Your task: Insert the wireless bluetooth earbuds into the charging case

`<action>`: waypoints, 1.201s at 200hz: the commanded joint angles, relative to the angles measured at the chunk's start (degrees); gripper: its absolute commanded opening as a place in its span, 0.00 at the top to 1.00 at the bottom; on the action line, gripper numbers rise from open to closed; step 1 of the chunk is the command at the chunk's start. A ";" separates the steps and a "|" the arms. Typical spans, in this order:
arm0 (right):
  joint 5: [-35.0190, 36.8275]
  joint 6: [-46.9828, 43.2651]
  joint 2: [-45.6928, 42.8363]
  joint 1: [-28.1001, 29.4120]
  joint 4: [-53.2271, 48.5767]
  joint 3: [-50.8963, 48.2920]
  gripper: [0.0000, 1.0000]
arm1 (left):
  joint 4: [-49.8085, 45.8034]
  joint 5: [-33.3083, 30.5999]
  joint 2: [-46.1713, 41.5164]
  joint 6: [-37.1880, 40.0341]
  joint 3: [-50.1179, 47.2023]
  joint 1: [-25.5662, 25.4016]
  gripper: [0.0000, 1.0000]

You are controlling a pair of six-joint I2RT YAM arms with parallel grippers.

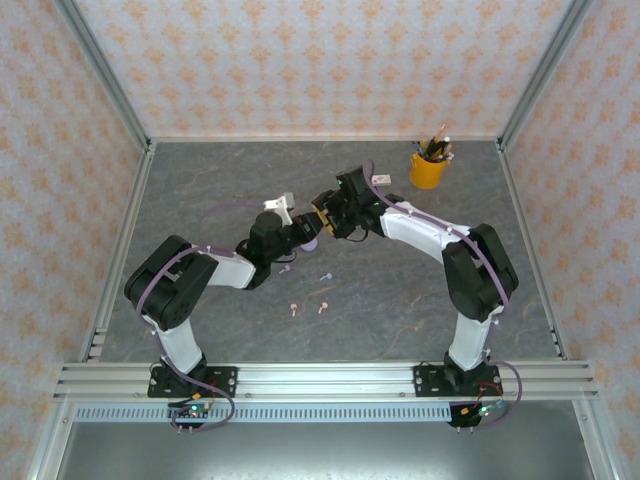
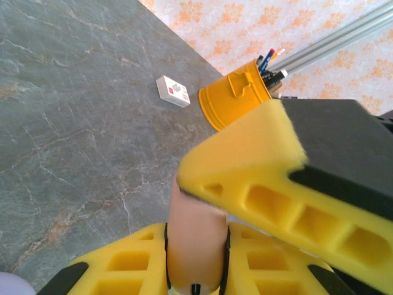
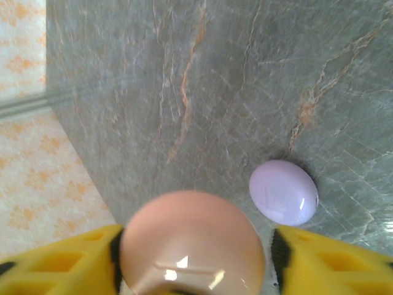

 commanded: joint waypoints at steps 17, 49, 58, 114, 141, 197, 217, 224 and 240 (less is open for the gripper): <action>-1.52 -1.59 -4.77 -3.39 -1.41 1.76 0.21 | -0.63 -0.40 -2.13 1.57 1.10 0.24 0.91; -1.41 -3.88 -8.22 -7.80 -2.37 0.79 0.18 | -6.06 1.24 -4.53 4.84 1.85 0.32 0.92; -1.68 -4.70 -9.05 -8.89 -2.16 -0.39 0.18 | -7.64 2.29 -5.14 5.81 2.42 0.37 0.92; -3.09 -19.87 -16.66 -12.86 2.77 -13.90 0.17 | -15.66 14.15 -7.73 10.17 6.38 2.74 0.93; -3.92 -28.33 -21.80 -13.21 6.27 -20.55 0.18 | -19.06 18.26 -9.24 11.49 7.26 4.31 0.93; -17.44 -38.12 -24.67 -13.21 15.68 -25.11 0.18 | -26.17 22.56 -13.01 14.98 8.15 5.31 0.93; -21.89 -38.49 -23.49 -13.15 18.41 -24.41 0.18 | -27.64 24.09 -13.55 15.60 8.52 5.29 0.93; -22.87 -38.49 -22.88 -13.08 19.11 -24.08 0.19 | -28.17 24.50 -13.66 15.85 8.74 5.33 0.93; -24.39 -38.72 -21.66 -12.74 19.94 -23.44 0.19 | -29.40 24.81 -14.05 16.36 9.23 5.33 0.93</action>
